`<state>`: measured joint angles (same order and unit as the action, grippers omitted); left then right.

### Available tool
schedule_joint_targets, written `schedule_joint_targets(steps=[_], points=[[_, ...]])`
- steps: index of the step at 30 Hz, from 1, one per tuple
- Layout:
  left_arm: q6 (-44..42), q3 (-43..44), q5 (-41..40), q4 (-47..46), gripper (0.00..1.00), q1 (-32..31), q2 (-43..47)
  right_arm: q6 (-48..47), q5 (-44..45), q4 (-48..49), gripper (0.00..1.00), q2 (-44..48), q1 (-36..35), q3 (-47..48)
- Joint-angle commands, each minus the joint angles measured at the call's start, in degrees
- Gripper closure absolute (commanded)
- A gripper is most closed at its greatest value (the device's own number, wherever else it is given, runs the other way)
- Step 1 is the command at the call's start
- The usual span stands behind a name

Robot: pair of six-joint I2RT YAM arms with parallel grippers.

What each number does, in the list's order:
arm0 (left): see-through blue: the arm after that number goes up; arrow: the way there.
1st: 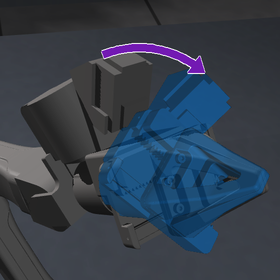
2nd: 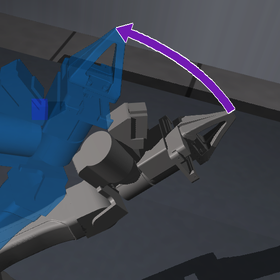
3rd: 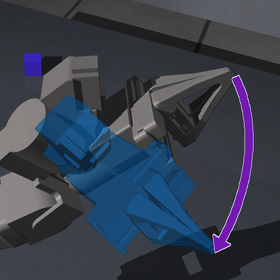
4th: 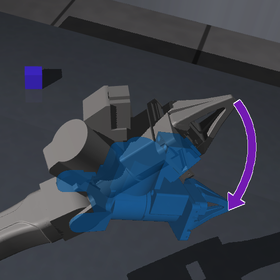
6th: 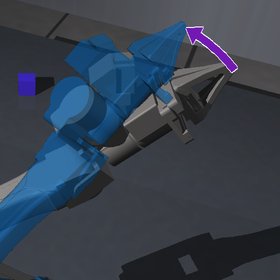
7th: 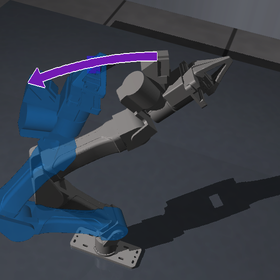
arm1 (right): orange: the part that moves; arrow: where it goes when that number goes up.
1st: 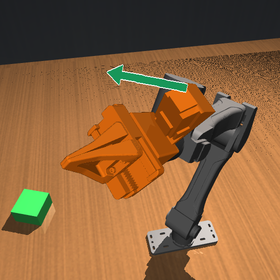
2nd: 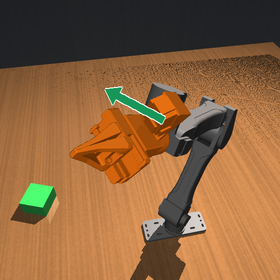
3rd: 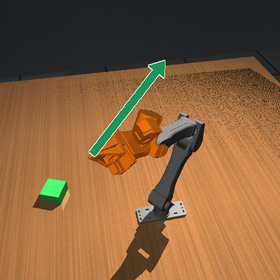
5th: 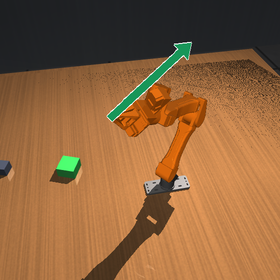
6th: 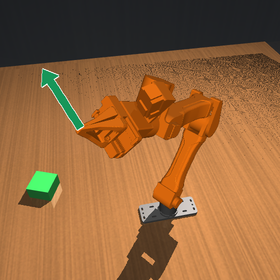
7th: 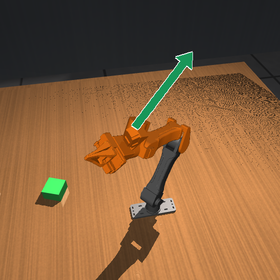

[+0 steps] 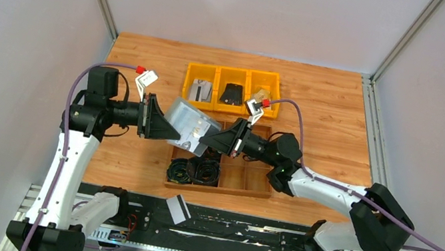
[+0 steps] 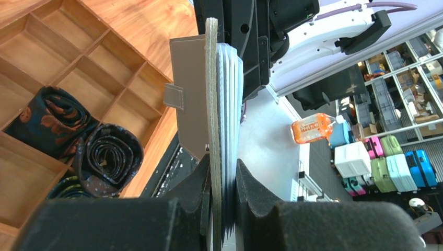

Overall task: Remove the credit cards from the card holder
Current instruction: Remove the credit card from the card holder, then place the credit card in the storage box.

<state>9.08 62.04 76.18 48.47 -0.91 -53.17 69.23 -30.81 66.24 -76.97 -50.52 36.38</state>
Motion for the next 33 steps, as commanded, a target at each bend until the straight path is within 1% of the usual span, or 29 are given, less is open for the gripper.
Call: schedule_joint_targets(steps=[1, 3, 5, 9, 12, 13, 14, 15, 18, 19, 20, 21, 24, 28, 31, 33], points=[[0.7, 2.5, -0.2, 0.1, 0.84, 0.3, 0.1, 0.3, -0.2, 2.0, 1.00, 2.3, 1.8, -2.5], [-0.2, 2.3, -6.0, -0.2, 0.87, 0.4, 0.4, 1.7, -1.4, 2.2, 1.00, 3.7, 4.6, -3.7], [-2.0, 1.7, -12.1, -0.3, 0.87, 0.4, 0.8, 2.6, -3.0, 0.8, 1.00, 5.4, 8.3, -4.0], [-5.0, 1.2, -22.1, 0.2, 0.87, 0.4, 0.2, 0.8, -7.6, -8.7, 1.00, 8.4, 14.6, -1.7], [-7.2, 1.2, -25.8, 1.3, 0.87, 0.4, -0.6, -2.5, -10.5, -17.2, 1.00, 8.2, 19.9, 1.3], [-7.9, 1.2, -26.2, 1.6, 0.88, 0.4, -0.9, -4.5, -11.3, -20.4, 1.00, 7.5, 21.3, 2.8], [-8.0, 1.0, -26.3, 1.9, 0.88, 0.4, -1.2, -7.2, -11.5, -26.1, 1.00, 6.5, 23.0, 5.5], [-8.4, 1.0, -26.1, 2.3, 0.88, 0.4, -1.4, -10.7, -11.1, -29.1, 1.00, 5.0, 23.6, 7.1], [-10.0, 0.2, -23.8, 4.3, 0.87, 0.4, -2.6, -23.2, -8.3, -44.0, 1.00, -2.2, 24.6, 18.3], [-10.6, -0.2, -23.4, 4.7, 0.87, 0.4, -2.8, -25.6, -7.3, -47.6, 1.00, -5.4, 24.6, 22.4], [-11.1, -0.8, -22.8, 5.2, 0.87, 0.4, -3.1, -27.2, -7.4, -49.0, 1.00, -10.4, 24.6, 26.3], [-12.3, -0.9, -22.1, 6.0, 0.87, 0.4, -3.2, -28.0, -7.6, -50.6, 1.00, -12.9, 24.6, 30.5], [-16.4, -0.8, -21.4, 8.8, 0.87, 0.3, -3.6, -28.3, -7.9, -52.5, 1.00, -25.6, 24.5, 41.8], [-21.8, -1.3, -23.8, 10.6, 0.87, 0.2, -2.8, -28.2, -7.1, -55.8, 1.00, -39.5, 23.9, 55.8], [-23.7, -0.1, -25.5, 12.4, 0.87, 0.1, -4.4, -27.0, -6.5, -56.8, 1.00, -47.2, 22.9, 64.9], [-24.9, 0.4, -25.2, 12.4, 0.87, -0.2, -5.6, -26.5, -6.0, -56.7, 1.00, -51.2, 22.1, 68.3]])
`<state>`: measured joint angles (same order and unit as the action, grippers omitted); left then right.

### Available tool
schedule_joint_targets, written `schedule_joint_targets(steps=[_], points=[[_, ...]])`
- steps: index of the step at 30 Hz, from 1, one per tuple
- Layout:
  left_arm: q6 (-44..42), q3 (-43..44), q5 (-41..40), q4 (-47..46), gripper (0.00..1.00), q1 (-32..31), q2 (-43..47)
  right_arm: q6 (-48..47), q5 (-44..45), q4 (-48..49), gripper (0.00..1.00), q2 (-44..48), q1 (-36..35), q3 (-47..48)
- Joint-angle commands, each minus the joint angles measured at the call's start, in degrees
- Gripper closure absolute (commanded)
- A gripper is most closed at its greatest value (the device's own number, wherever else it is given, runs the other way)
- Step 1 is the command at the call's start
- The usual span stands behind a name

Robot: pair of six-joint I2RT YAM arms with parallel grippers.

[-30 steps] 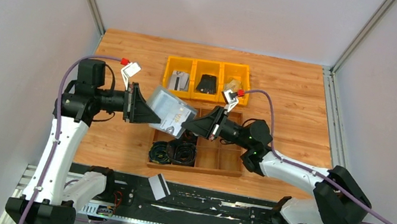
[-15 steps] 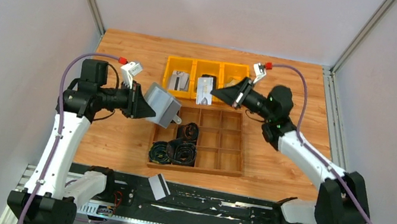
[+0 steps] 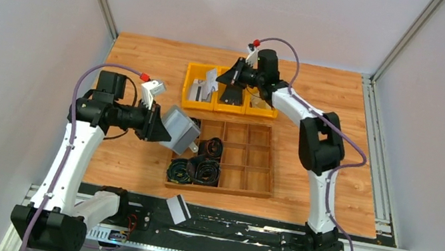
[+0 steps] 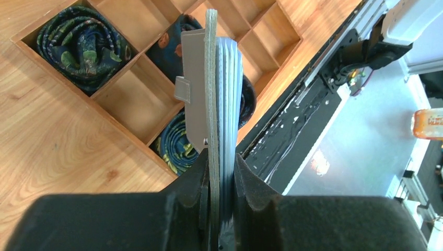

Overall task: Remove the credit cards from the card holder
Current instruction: Place the credit card in the storage box.

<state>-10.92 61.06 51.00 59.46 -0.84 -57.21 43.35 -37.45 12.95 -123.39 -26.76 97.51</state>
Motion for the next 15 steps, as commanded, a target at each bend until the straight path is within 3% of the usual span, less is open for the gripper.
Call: schedule_joint_targets(steps=[1, 5, 15], points=[[-5.5, 1.8, -0.9, 1.4, 0.87, -0.8, -2.3, -0.3, 1.0, -3.6, 1.00, -6.6, -2.0, 9.2], [-8.3, 2.3, -5.7, 1.5, 0.88, -3.1, -4.1, 0.1, 3.4, -4.9, 1.00, -12.7, -3.5, 16.0], [-22.7, -0.6, -24.7, 1.5, 0.90, -3.9, -9.7, 1.2, 9.9, -4.1, 1.00, -19.0, -5.0, 21.7]])
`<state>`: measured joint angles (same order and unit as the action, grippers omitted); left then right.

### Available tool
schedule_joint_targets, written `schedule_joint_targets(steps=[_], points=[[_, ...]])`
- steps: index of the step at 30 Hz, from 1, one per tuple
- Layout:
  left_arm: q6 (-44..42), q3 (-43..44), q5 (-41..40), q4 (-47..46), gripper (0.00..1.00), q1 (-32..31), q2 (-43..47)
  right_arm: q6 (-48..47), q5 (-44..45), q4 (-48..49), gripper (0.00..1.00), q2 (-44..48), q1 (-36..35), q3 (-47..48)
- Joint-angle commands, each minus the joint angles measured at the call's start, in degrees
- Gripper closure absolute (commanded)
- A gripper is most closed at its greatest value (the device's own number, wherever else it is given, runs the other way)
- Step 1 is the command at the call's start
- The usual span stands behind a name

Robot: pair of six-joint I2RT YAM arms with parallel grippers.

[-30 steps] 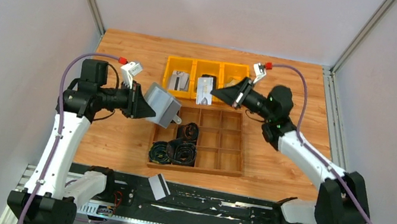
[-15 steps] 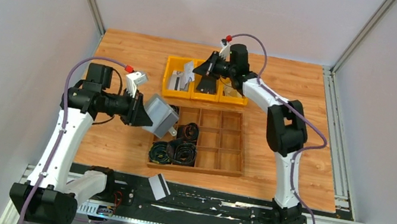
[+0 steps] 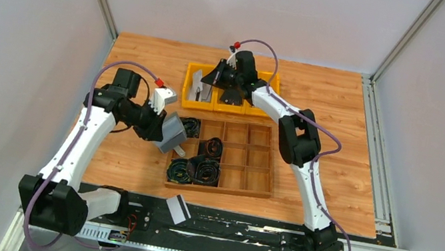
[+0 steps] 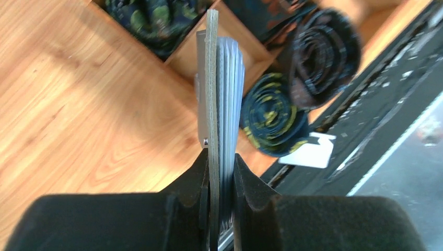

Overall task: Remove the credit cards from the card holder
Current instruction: Place the credit card in the storage box, then place the card holder at the center of the board.

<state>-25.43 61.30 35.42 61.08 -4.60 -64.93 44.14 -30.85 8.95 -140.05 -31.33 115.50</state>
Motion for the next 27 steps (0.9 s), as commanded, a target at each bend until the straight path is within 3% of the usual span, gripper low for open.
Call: schedule_joint_targets(steps=[1, 6, 9, 11, 13, 20, 22, 27], points=[[-9.0, -1.3, -10.5, -0.1, 0.90, -0.1, -2.4, 0.2, 3.7, -0.6, 1.00, -2.8, -0.5, 4.4], [-11.4, -3.1, -12.4, -0.6, 0.91, -0.1, -0.9, -2.2, 6.6, -2.8, 0.93, -2.3, -0.6, 4.5], [-12.7, -5.7, -16.1, -3.7, 0.91, -0.1, 0.6, -3.0, 8.6, -1.8, 0.78, 0.9, -0.6, 0.7], [-14.1, -6.7, -18.1, -5.0, 0.92, -0.1, 1.1, -4.6, 9.4, -1.3, 0.60, 3.5, -0.8, -1.8], [-14.6, -7.0, -18.9, -5.6, 0.92, -0.1, 1.4, -6.4, 10.2, -2.1, 0.48, 6.1, -1.0, -2.9], [-21.0, -15.6, -33.8, -18.6, 0.93, -0.1, 3.0, -10.7, 7.7, -1.2, 0.34, 20.3, -2.1, -13.2], [-23.5, -19.0, -37.1, -22.7, 0.88, -0.2, 3.5, -11.9, 7.0, -1.4, 0.25, 25.3, -2.3, -18.0], [-28.3, -28.2, -39.9, -34.3, 0.52, -0.2, 0.7, -16.7, 11.4, -1.8, 0.20, 41.8, -2.3, -36.6]])
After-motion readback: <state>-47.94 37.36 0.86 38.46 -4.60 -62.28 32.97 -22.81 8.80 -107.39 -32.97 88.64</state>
